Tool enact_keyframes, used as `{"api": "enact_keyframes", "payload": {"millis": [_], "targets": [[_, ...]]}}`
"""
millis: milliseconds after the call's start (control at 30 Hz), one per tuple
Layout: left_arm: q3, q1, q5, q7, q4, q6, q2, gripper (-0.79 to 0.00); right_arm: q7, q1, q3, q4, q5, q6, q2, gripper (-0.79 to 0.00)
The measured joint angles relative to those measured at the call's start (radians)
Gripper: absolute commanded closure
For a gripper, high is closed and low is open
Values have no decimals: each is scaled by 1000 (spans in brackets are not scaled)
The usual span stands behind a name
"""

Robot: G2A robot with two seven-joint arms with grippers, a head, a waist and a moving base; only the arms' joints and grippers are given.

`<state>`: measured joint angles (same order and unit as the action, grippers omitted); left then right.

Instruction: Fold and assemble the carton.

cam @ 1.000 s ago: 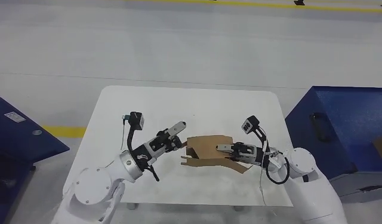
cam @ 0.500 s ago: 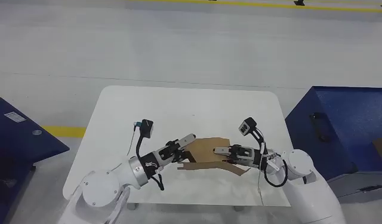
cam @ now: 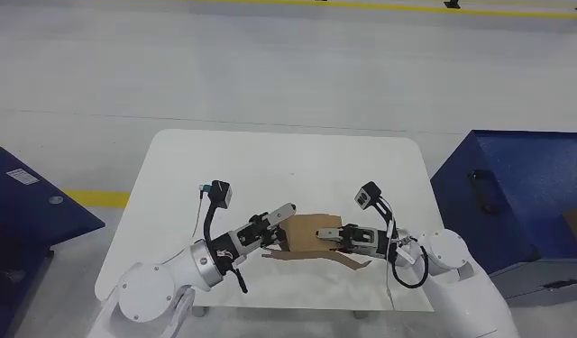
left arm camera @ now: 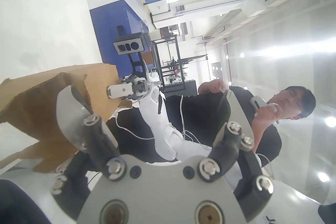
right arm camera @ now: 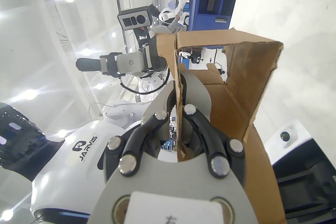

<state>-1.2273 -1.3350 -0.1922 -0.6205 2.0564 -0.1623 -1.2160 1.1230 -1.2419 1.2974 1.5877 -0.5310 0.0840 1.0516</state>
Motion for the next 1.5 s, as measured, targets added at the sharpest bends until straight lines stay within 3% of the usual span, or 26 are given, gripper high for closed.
{"api": "enact_keyframes", "payload": {"millis": [433,733,1000,1067,1200,1333,1500], "targets": [[46,25,22,-15,-25,-22,1,-785,-9,-2,-3,-4,-21,-1,-1,0],[-53,14,-47,1,-14,-34,9,-785,-7,6,8,-23,-60,-15,-1,0],[-57,12,-52,2,-12,-30,9,-785,-21,6,9,-7,-90,-10,4,0],[-98,2,-93,-4,-8,-15,12,-785,-27,11,13,-3,-190,3,13,0],[-273,-44,-227,-71,2,44,26,-785,-1,47,23,-93,-515,19,31,0],[-406,-70,-333,-150,-44,99,36,-785,54,69,-16,-183,-643,59,52,0],[-379,-26,-224,-306,-126,55,53,-785,117,93,-105,-235,-666,144,82,0]]}}
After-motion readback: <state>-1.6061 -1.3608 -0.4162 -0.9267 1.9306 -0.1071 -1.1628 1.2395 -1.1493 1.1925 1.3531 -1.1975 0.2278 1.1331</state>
